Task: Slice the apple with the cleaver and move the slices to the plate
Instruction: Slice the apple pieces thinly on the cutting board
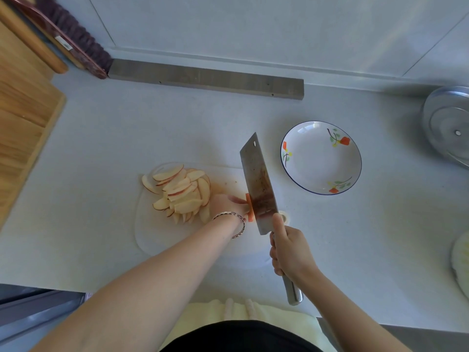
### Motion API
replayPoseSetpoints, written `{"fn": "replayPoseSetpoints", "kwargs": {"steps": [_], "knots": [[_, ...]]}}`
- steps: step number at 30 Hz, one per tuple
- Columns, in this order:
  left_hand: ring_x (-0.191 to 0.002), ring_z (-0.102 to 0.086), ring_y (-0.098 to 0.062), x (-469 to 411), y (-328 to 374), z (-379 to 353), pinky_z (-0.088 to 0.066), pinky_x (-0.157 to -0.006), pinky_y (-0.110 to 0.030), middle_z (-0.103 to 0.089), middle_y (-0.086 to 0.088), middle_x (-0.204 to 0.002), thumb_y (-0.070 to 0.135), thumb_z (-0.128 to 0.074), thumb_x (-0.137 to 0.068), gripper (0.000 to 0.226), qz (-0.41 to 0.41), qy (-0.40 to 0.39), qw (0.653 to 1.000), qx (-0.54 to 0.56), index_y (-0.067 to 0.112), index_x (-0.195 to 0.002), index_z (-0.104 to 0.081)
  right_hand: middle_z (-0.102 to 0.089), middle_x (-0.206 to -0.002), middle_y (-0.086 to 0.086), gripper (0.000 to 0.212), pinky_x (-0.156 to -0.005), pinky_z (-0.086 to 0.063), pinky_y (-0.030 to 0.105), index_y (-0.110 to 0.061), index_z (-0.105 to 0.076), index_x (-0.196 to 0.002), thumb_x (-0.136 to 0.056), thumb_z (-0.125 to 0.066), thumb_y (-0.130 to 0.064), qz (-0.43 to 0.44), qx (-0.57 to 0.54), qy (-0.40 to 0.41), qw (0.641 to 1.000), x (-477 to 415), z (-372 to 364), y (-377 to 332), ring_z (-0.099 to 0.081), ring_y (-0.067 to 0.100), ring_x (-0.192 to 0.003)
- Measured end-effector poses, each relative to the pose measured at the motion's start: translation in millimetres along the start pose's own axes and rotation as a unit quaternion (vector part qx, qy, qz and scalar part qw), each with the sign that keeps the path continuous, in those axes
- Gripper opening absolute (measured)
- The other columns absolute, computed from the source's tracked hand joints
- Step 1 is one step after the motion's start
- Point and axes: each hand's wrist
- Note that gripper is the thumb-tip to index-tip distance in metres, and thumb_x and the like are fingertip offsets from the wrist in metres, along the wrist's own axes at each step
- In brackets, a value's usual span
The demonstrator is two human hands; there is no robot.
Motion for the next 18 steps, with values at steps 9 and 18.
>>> {"fn": "replayPoseSetpoints", "kwargs": {"steps": [9,18], "knots": [[-0.075,-0.072,-0.029,-4.2,-0.9,-1.8,-0.059,-0.078,-0.042,-0.072,-0.016,-0.071,0.009,-0.067,-0.077,0.023,0.0,-0.013,1.0,-0.012,0.009,-0.054,-0.065,-0.029,-0.05,0.002,0.051,-0.04,-0.026,0.021,-0.01,-0.033,-0.069,-0.095,-0.03,-0.053,-0.023,0.018,-0.006,1.0,7.6,2.2,2.8,-0.025,0.013,-0.037],[-0.078,-0.071,-0.029,-5.5,-1.0,-1.9,-0.059,-0.08,-0.04,-0.072,-0.013,-0.077,0.008,-0.071,-0.075,0.008,-0.003,-0.018,1.0,-0.014,0.007,-0.067,-0.069,-0.03,-0.048,0.001,0.053,-0.04,-0.028,0.02,-0.011,-0.033,-0.063,-0.096,-0.029,-0.052,-0.03,0.016,-0.007,0.999,7.0,1.0,-2.4,-0.027,0.013,-0.036]]}}
Point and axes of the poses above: each hand's wrist, its own x-axis away from the middle knuckle, its own z-axis out of the back of the hand, y = z × x
